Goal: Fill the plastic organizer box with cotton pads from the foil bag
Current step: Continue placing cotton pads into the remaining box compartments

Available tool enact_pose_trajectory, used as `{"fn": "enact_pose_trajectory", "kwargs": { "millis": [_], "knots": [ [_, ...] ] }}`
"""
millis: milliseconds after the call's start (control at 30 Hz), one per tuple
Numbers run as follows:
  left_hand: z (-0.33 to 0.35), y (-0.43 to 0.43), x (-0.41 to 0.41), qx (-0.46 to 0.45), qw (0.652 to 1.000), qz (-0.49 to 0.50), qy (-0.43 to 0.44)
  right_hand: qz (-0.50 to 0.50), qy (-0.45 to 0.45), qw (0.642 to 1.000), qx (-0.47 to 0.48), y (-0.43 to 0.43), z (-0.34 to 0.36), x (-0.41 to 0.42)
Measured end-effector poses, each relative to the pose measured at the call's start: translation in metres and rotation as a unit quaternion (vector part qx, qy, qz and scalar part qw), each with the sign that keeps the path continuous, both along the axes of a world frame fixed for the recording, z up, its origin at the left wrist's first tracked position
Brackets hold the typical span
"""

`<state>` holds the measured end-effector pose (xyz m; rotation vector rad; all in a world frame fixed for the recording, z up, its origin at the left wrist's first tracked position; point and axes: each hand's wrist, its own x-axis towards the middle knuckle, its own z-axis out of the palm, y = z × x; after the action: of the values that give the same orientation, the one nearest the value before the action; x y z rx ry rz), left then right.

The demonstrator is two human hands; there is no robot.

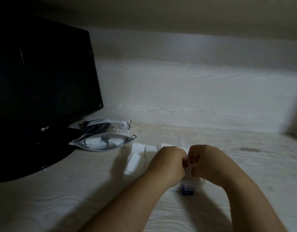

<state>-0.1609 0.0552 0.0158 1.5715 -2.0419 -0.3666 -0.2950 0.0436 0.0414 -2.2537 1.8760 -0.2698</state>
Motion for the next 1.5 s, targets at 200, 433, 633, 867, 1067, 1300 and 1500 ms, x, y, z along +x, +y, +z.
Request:
{"fn": "enact_pose_trajectory", "kwargs": {
  "millis": [200,433,633,867,1067,1300,1500],
  "knots": [
    [-0.004,-0.002,0.001,-0.017,0.999,0.014,-0.045,-0.03,0.043,0.998,0.03,0.001,0.004,0.002],
    [-0.009,-0.006,0.001,0.007,0.997,0.005,-0.074,-0.078,-0.005,0.992,0.095,-0.009,-0.006,0.0],
    [-0.001,-0.008,0.009,0.021,0.999,0.022,0.032,-0.029,-0.022,0.999,-0.006,-0.005,-0.005,0.002],
    [0.009,-0.015,0.055,-0.051,0.977,0.117,0.172,0.041,-0.084,0.992,-0.086,0.002,-0.005,0.011],
    [0.006,-0.014,0.108,-0.053,0.963,0.214,0.153,0.081,-0.115,0.983,-0.118,0.002,-0.013,0.022],
    [0.0,-0.02,0.147,0.012,0.96,0.278,0.036,0.106,-0.098,0.982,-0.122,0.003,0.01,0.047],
    [-0.012,-0.018,0.151,0.038,0.954,0.297,-0.033,0.127,-0.115,0.978,-0.118,-0.012,0.02,0.074]
  ]
}}
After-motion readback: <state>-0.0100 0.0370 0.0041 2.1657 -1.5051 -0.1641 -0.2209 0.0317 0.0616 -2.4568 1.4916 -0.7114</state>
